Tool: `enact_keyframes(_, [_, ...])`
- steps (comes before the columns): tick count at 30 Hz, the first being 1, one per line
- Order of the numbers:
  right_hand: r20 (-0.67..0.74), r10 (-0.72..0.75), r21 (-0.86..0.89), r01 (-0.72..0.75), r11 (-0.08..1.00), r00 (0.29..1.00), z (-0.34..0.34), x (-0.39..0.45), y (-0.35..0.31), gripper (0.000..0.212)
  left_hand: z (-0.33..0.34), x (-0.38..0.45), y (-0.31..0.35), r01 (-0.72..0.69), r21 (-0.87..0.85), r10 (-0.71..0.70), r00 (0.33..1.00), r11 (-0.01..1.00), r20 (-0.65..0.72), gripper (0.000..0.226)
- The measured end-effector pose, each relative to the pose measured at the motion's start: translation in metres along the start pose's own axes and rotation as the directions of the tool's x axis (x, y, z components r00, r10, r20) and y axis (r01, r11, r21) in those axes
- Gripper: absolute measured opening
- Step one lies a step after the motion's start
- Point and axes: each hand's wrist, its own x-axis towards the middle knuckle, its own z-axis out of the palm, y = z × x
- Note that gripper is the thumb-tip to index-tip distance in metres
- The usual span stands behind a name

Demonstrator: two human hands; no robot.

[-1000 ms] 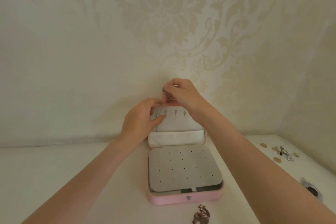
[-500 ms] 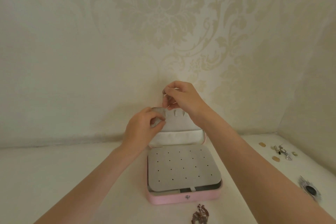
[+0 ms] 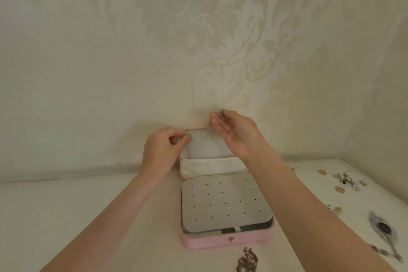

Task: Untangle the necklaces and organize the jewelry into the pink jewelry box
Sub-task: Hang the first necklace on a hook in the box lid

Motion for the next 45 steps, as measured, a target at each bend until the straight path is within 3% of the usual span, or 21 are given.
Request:
enact_keyframes(3, [0.007,-0.032,-0.094,0.033,0.995,0.999,-0.005,0.001,-0.002,0.021,-0.001,0.000,-0.001,-0.077,0.113,0.078,0.997,0.991,0.000,0.006])
enact_keyframes(6, [-0.013,-0.109,-0.407,0.095,0.909,0.994,-0.018,0.002,-0.008,0.019,-0.002,0.001,-0.003,-0.133,0.143,0.133,0.991,0.981,0.015,0.003])
enact_keyframes(8, [0.038,-0.123,-0.741,0.110,0.663,0.992,-0.027,-0.002,-0.010,0.012,-0.002,0.002,-0.003,-0.165,0.126,0.162,0.986,0.978,0.034,0.004])
enact_keyframes(10, [0.111,-0.025,-0.951,0.114,0.286,0.993,-0.031,-0.008,-0.009,0.008,-0.002,0.004,-0.004,-0.188,0.106,0.181,0.981,0.976,0.072,0.006])
enact_keyframes(13, [0.144,0.092,-0.955,0.163,-0.249,0.985,-0.027,-0.012,-0.005,0.011,-0.003,0.009,0.000,-0.199,0.102,0.184,0.973,0.975,0.141,0.006])
enact_keyframes(15, [0.216,-0.010,-0.889,0.192,-0.416,0.976,-0.021,-0.010,-0.005,0.015,-0.006,0.013,0.004,-0.202,0.116,0.177,0.965,0.972,0.193,0.005])
enact_keyframes(16, [0.253,-0.075,-0.896,0.205,-0.394,0.965,-0.017,-0.010,-0.004,0.016,-0.007,0.015,0.006,-0.203,0.126,0.172,0.960,0.971,0.222,0.005])
enact_keyframes(17, [0.270,-0.119,-0.926,0.225,-0.302,0.955,-0.013,-0.009,-0.004,0.017,-0.009,0.018,0.008,-0.204,0.135,0.165,0.954,0.970,0.252,0.004])
enact_keyframes(19, [0.226,-0.068,-0.973,0.229,0.037,0.972,-0.004,-0.008,-0.001,0.015,-0.012,0.021,0.012,-0.198,0.133,0.151,0.941,0.971,0.303,0.004])
enact_keyframes(21, [0.167,0.070,-0.927,0.132,0.351,0.984,0.004,-0.008,0.006,0.019,-0.014,0.024,0.016,-0.194,0.109,0.147,0.929,0.975,0.339,0.005])
enact_keyframes(23, [0.160,0.131,-0.852,0.070,0.520,0.978,0.007,-0.007,0.012,0.013,-0.015,0.027,0.020,-0.188,0.103,0.141,0.924,0.977,0.356,0.006])
enact_keyframes(25, [0.166,0.131,-0.800,0.056,0.597,0.977,0.007,-0.005,0.014,0.005,-0.015,0.029,0.021,-0.186,0.110,0.135,0.924,0.976,0.358,0.007])
enact_keyframes(27, [0.149,0.085,-0.826,0.077,0.559,0.985,0.005,-0.001,0.014,0.008,-0.015,0.030,0.020,-0.188,0.113,0.136,0.922,0.976,0.362,0.005])
enact_keyframes(30, [0.197,-0.101,-0.938,0.218,0.270,0.975,0.003,0.003,0.012,0.008,-0.015,0.029,0.019,-0.204,0.128,0.145,0.918,0.971,0.370,0.005])
enact_keyframes(34, [0.317,-0.144,-0.948,0.319,-0.011,0.937,0.007,0.005,0.007,0.010,-0.015,0.027,0.019,-0.258,0.228,0.170,0.923,0.939,0.344,0.006])
enact_keyframes(40, [0.438,-0.185,-0.892,0.400,-0.210,0.880,0.009,0.010,0.018,0.015,-0.014,0.019,0.015,-0.314,0.392,0.220,0.938,0.865,0.267,0.012])
enact_keyframes(45, [0.470,-0.239,-0.872,0.403,-0.279,0.850,0.004,0.013,0.028,0.020,-0.014,0.015,0.009,-0.471,0.451,0.409,0.882,0.758,0.233,0.008])
